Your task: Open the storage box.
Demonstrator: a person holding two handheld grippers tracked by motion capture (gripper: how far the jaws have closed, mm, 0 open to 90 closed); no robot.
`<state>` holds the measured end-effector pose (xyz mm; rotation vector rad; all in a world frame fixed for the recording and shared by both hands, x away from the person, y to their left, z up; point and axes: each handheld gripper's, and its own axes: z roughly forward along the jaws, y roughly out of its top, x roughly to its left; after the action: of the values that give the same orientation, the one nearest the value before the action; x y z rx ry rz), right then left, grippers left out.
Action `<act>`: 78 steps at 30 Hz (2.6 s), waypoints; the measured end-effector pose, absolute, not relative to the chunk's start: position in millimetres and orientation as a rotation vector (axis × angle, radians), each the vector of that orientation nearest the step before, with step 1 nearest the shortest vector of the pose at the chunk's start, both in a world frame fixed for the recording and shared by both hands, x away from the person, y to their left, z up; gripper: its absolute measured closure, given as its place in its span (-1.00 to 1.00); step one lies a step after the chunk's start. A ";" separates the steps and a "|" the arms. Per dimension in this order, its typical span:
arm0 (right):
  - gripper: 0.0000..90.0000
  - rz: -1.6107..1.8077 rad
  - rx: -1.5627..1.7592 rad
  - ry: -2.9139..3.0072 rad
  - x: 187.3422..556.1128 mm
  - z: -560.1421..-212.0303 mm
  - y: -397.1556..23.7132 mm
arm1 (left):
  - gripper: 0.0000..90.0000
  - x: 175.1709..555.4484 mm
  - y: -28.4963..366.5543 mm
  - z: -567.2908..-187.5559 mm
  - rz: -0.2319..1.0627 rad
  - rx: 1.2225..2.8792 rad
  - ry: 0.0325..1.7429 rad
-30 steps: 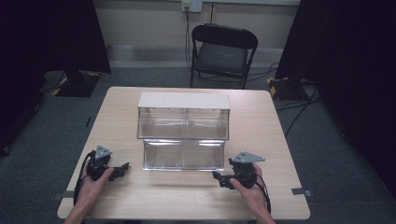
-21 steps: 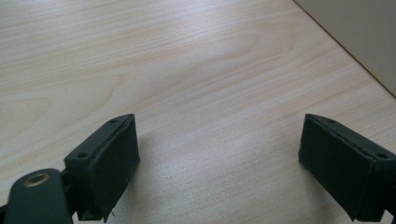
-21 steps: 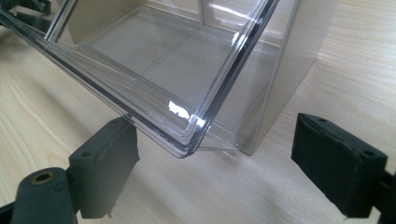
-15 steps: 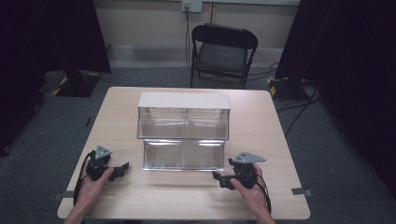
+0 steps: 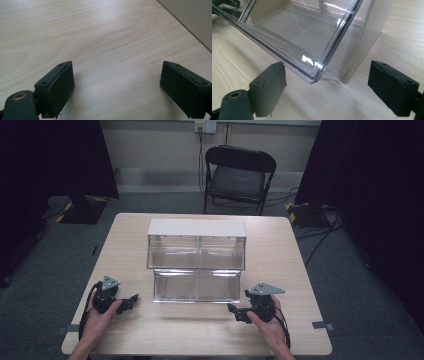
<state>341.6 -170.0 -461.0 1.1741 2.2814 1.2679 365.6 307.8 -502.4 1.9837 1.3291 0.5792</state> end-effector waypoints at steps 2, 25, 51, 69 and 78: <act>-0.68 1.267 1.176 2.280 341.4 -461.0 -170.1 | -0.74 365.6 307.8 -502.5 0.579 1.983 1.329; -0.68 1.277 1.166 2.281 338.6 -457.6 -172.8 | -0.74 365.6 307.7 -502.5 0.579 1.983 1.329; -0.67 1.338 1.127 2.255 334.0 -451.4 -173.7 | -0.74 365.6 307.7 -502.5 0.579 1.983 1.329; -0.67 1.358 1.127 2.237 335.0 -448.0 -175.5 | -0.74 365.6 307.7 -502.5 0.579 1.983 1.329; -0.69 1.367 1.120 2.239 335.2 -446.1 -174.7 | -0.74 365.6 307.7 -502.5 0.579 1.983 1.329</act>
<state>335.2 -174.7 -446.1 1.1203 2.2390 1.3672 365.6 307.7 -502.5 1.9833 1.3290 0.5792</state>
